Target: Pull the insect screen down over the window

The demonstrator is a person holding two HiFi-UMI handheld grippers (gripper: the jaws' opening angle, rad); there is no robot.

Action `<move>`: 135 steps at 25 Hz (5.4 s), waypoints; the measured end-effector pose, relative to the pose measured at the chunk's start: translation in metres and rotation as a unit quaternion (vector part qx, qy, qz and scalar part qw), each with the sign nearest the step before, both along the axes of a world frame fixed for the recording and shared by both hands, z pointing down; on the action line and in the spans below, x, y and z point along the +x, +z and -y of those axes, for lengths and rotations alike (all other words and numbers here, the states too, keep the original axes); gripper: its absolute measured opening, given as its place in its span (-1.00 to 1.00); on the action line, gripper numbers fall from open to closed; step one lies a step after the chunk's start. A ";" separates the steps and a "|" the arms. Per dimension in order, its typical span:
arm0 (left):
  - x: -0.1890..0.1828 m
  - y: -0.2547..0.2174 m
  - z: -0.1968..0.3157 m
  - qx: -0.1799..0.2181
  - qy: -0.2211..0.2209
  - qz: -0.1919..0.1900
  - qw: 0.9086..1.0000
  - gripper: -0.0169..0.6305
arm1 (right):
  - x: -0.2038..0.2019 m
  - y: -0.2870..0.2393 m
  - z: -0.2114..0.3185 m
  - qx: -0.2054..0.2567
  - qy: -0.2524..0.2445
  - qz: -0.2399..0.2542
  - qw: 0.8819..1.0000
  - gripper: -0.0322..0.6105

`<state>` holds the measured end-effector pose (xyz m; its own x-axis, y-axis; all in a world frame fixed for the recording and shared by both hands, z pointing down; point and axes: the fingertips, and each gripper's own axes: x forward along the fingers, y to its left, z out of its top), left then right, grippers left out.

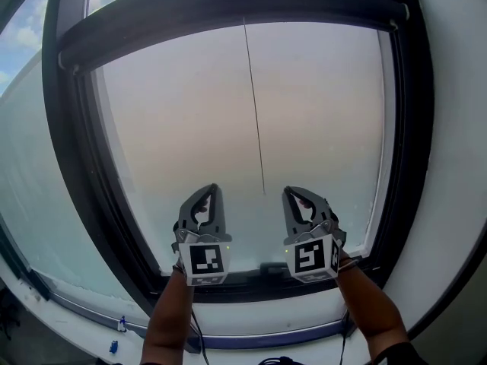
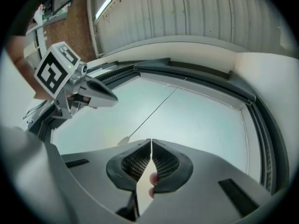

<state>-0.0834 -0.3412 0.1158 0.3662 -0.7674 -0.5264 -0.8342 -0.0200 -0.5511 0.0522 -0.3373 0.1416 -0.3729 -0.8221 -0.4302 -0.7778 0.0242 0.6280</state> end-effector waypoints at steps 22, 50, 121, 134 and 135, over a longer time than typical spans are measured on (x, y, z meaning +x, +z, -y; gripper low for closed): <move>-0.004 -0.155 0.039 0.108 -0.291 0.217 0.925 -0.59 | 0.031 -0.167 0.017 0.176 0.197 -0.212 0.941 -0.62; -0.022 -0.295 0.048 0.053 -0.381 0.326 0.864 0.18 | 0.028 -0.322 0.029 0.169 0.306 -0.331 0.876 -0.15; -0.029 -0.089 0.025 -0.225 -0.220 0.514 0.798 0.09 | 0.049 -0.133 0.029 -0.070 0.285 -0.506 0.811 -0.15; -0.027 -0.020 0.020 -0.263 -0.181 0.538 0.780 0.09 | 0.051 -0.064 0.028 -0.108 0.251 -0.526 0.805 -0.15; -0.027 -0.014 0.020 -0.256 -0.184 0.545 0.777 0.09 | 0.052 -0.056 0.028 -0.103 0.256 -0.534 0.799 -0.15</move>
